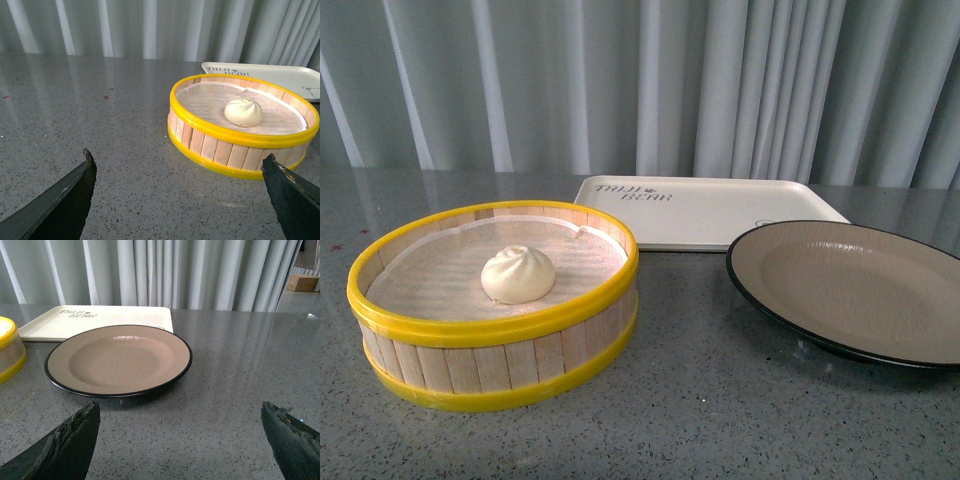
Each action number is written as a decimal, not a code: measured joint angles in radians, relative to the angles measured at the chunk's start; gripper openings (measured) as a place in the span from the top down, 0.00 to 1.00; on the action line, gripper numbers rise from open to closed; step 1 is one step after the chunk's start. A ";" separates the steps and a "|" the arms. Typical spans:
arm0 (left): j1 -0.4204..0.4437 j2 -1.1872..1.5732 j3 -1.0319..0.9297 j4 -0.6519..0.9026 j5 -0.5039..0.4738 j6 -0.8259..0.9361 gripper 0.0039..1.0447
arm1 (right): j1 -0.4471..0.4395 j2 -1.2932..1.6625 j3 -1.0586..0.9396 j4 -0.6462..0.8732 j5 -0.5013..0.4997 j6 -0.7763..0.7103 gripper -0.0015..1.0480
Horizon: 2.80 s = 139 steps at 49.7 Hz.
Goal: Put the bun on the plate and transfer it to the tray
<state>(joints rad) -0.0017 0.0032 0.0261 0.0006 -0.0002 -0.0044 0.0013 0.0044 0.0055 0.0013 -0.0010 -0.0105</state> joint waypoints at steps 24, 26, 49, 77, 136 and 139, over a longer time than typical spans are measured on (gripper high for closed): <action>0.000 0.000 0.000 0.000 0.000 0.000 0.06 | 0.000 0.000 0.000 0.000 0.000 0.000 0.08; 0.000 0.000 0.000 0.000 0.000 0.000 0.06 | 0.000 0.000 0.000 0.000 0.000 0.000 0.08; -0.054 0.206 0.101 -0.166 0.042 -0.226 0.06 | 0.000 0.000 0.000 0.000 0.000 0.000 0.08; -0.217 1.208 0.811 -0.066 0.204 -0.177 0.06 | 0.000 -0.001 0.000 0.000 -0.001 0.000 0.08; -0.315 1.641 1.158 -0.235 -0.121 -0.077 0.06 | 0.000 -0.001 0.000 0.000 0.000 0.000 0.08; -0.316 1.648 1.159 -0.225 -0.093 -0.093 0.06 | 0.000 -0.001 0.000 0.000 0.000 0.000 0.08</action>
<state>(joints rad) -0.3176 1.6512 1.1847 -0.2249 -0.0937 -0.0978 0.0013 0.0036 0.0055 0.0013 -0.0013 -0.0105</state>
